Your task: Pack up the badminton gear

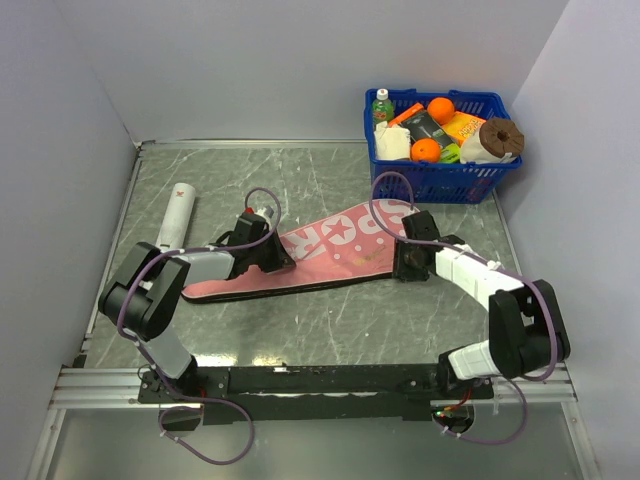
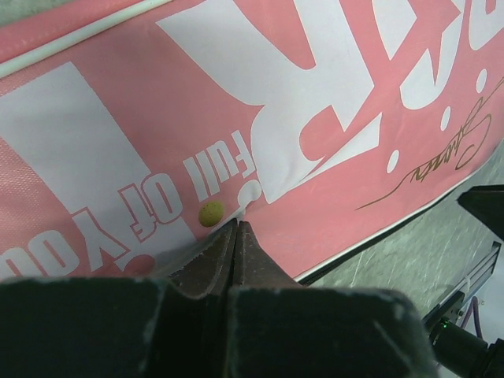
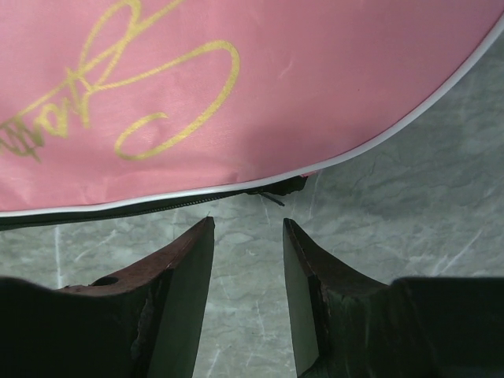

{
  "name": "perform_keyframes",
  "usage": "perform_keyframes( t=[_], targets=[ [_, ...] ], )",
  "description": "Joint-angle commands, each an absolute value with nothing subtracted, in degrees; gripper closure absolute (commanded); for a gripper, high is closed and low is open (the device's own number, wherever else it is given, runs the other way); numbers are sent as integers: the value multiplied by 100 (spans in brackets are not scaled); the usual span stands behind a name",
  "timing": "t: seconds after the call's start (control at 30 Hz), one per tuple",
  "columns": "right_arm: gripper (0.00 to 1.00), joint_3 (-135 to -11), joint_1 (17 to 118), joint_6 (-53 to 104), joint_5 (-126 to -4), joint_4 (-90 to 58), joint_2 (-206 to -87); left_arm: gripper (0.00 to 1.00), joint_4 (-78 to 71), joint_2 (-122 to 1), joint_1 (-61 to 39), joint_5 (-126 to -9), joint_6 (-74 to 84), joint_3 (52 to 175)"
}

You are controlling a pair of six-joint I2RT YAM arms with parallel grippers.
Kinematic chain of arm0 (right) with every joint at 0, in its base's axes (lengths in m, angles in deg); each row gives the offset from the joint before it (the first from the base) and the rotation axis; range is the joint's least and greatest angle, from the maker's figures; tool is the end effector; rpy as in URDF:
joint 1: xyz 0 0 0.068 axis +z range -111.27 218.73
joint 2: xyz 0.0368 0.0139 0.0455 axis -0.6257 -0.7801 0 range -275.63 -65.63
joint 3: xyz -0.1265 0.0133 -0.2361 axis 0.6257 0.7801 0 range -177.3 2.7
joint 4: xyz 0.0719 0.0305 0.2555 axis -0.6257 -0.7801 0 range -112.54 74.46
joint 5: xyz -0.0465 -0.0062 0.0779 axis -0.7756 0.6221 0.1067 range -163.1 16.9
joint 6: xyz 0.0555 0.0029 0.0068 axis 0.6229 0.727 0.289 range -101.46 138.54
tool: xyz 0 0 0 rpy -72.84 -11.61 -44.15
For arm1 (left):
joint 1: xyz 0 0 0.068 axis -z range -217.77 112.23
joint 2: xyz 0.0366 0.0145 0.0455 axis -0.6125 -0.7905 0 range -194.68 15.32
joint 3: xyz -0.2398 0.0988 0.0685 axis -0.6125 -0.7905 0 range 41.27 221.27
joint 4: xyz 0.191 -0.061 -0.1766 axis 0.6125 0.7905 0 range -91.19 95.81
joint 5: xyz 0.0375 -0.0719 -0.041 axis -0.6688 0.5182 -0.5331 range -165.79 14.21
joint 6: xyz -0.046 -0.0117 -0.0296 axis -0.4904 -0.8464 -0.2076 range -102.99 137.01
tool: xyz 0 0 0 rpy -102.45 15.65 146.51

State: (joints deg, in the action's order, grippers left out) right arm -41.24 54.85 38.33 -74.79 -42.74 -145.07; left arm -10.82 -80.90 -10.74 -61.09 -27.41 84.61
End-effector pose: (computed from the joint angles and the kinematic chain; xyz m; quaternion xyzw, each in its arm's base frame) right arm 0.2534 0.0720 0.1713 0.0346 0.9710 0.0591 0.2289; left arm 0.2882 -0.1580 0.1309 -0.0875 0.9076 -0.3251 0.2508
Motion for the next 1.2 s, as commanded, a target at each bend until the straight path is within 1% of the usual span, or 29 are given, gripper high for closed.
perform_keyframes(
  t=[0.0, 0.47, 1.17],
  targets=[
    [53, -4467, 5446, 3840, -7442, -4446, -14736, 99, -1112, -8162, -1096, -6085, -2693, 8355],
    [53, -5012, 5420, 3524, -7504, -4692, -15387, 99, -1094, -8241, -1088, -5989, -2658, 8408],
    [57, -4617, 5402, 3559, -7336, -4868, -15527, 99, -1077, -8259, -1096, -5962, -2649, 8443]
  ],
)
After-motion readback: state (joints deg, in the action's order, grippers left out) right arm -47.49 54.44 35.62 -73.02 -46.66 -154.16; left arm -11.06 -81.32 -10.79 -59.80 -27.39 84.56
